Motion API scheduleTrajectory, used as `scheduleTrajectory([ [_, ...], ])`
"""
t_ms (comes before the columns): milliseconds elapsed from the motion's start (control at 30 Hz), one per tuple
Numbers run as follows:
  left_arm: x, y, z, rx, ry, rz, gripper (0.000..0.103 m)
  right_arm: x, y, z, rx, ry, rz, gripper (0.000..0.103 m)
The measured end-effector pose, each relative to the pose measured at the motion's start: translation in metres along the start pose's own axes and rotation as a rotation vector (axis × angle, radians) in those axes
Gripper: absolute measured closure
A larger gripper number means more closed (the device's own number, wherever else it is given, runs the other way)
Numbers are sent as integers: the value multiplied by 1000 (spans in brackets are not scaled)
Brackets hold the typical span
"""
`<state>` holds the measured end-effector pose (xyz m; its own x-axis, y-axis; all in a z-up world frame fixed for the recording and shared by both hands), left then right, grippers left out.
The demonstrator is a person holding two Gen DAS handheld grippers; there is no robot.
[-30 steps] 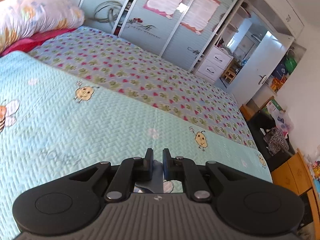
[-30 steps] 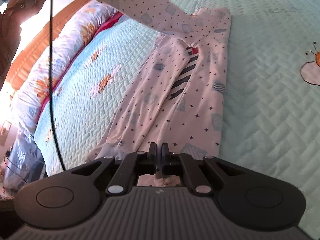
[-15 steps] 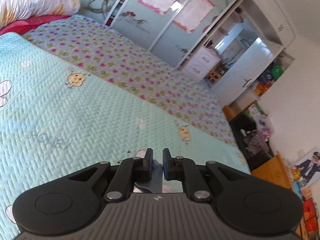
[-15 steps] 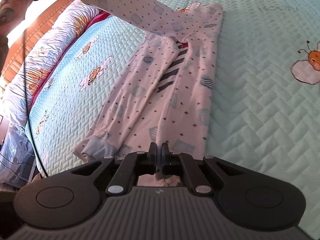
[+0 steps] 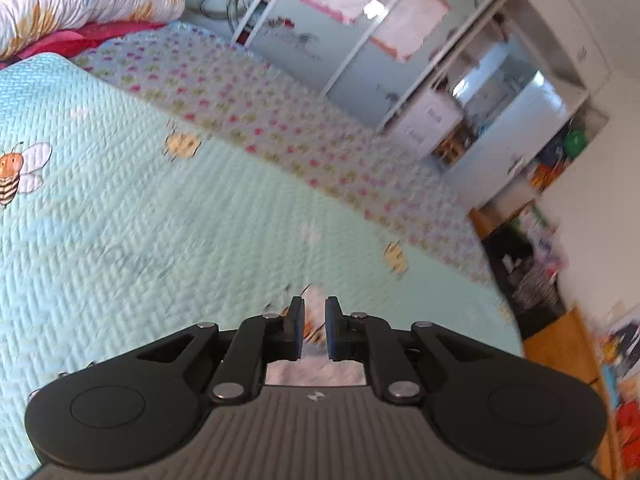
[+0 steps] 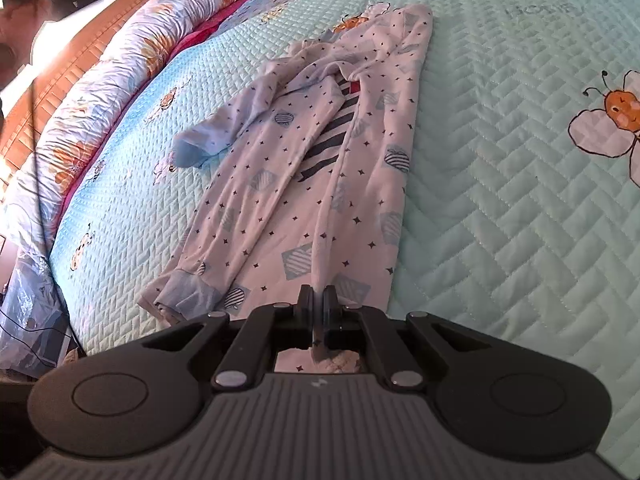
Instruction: Fold clothes
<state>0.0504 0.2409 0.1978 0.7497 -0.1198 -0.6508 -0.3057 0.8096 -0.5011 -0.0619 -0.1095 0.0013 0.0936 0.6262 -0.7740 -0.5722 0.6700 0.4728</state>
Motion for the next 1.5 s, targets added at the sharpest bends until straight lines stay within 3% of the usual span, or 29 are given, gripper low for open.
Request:
scheduleTrajectory([
  [33, 7, 7, -10, 16, 14, 16, 92, 1, 1, -1, -2, 2, 1, 99],
  [167, 29, 40, -50, 54, 66, 79, 64, 3, 0, -2, 6, 8, 5, 98],
  [300, 30, 87, -83, -43, 81, 87, 62, 5, -2, -5, 28, 12, 7, 97],
  [400, 21, 118, -106, -137, 67, 87, 50, 7, -1, -5, 28, 16, 6, 96],
  [500, 15, 135, -128, -187, 68, 107, 47, 10, 2, -4, 21, 22, 5, 96],
  [633, 19, 146, -144, -239, 90, 127, 45, 12, 7, -3, -9, 29, -27, 95],
  [800, 35, 143, -149, -268, 104, 51, 44, 13, 14, -3, -54, 37, -74, 94],
  [833, 39, 142, -150, -264, 104, 48, 46, 13, 15, -4, -64, 38, -84, 94],
  [867, 44, 143, -151, -269, 110, 48, 56, 13, 15, -3, -68, 40, -91, 94],
  [900, 49, 144, -152, -277, 121, 45, 70, 13, 16, -3, -72, 42, -98, 94],
  [933, 55, 145, -154, -294, 144, 38, 94, 14, 16, -3, -73, 43, -102, 94],
  [1000, 61, 147, -155, -320, 153, 45, 94, 14, 17, -2, -70, 43, -105, 94],
  [1167, 37, 144, -151, -312, 88, 50, 94, 14, 16, -3, -66, 45, -111, 94],
  [1500, -47, 108, -129, -242, -89, -62, 94, 14, 17, -4, -69, 43, -112, 94],
])
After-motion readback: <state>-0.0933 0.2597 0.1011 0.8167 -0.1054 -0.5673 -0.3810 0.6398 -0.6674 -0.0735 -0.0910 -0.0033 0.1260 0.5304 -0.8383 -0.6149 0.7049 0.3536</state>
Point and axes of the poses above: each gripper's, at about its wrist camera, not at the fingertips, and x roughly the way its jaws point, y to its left, z to its top, the point moved 8 cm from there along x, roughly the way its jaws point, and after that the axes turned 5 degrees about y, right-handed, at the moved point
